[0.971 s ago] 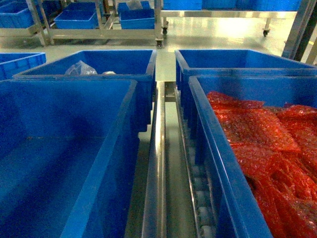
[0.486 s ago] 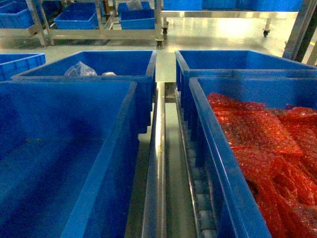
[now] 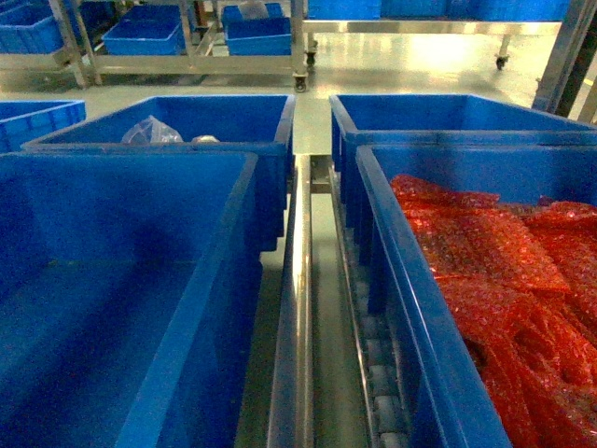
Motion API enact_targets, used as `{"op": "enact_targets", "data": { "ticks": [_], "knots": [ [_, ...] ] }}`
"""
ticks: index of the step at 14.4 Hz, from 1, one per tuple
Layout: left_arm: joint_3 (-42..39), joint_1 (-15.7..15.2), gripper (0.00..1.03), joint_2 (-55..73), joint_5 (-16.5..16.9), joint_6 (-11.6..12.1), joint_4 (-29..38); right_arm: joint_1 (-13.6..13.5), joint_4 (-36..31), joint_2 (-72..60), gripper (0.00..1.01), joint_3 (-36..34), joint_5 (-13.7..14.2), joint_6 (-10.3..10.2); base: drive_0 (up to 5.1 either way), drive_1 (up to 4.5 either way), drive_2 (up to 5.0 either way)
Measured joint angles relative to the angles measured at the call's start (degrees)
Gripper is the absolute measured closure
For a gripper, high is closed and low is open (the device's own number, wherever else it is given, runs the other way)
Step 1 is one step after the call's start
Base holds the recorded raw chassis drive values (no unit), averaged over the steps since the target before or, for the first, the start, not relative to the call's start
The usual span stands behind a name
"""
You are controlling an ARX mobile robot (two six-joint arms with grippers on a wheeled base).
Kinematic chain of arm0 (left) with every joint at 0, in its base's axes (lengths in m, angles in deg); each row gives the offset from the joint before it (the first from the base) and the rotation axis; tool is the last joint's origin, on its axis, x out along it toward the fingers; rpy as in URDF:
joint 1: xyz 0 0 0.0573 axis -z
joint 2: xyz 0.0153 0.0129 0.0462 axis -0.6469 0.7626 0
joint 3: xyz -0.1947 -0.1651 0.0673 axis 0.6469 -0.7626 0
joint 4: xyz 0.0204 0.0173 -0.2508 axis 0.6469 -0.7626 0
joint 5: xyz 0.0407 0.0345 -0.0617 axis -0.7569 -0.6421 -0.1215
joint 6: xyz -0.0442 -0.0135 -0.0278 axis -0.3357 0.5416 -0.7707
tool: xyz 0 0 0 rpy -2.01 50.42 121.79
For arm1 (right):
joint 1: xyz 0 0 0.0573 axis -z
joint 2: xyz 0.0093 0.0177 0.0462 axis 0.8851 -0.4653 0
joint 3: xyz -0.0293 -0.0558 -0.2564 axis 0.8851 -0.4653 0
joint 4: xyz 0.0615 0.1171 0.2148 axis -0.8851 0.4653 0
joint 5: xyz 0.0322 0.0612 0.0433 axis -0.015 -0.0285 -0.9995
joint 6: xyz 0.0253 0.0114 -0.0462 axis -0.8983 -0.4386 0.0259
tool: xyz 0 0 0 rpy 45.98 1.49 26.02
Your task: Pick blue part to blue bin on bottom shelf
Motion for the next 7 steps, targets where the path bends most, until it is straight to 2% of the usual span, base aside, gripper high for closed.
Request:
{"op": "enact_targets", "data": {
  "ticks": [7],
  "knots": [
    [0.00,0.00,0.60,0.00,0.00,0.00,0.00,0.00,0.00,0.00,0.03,0.00,0.00,0.00,0.0,0.00,0.0]
  ]
}}
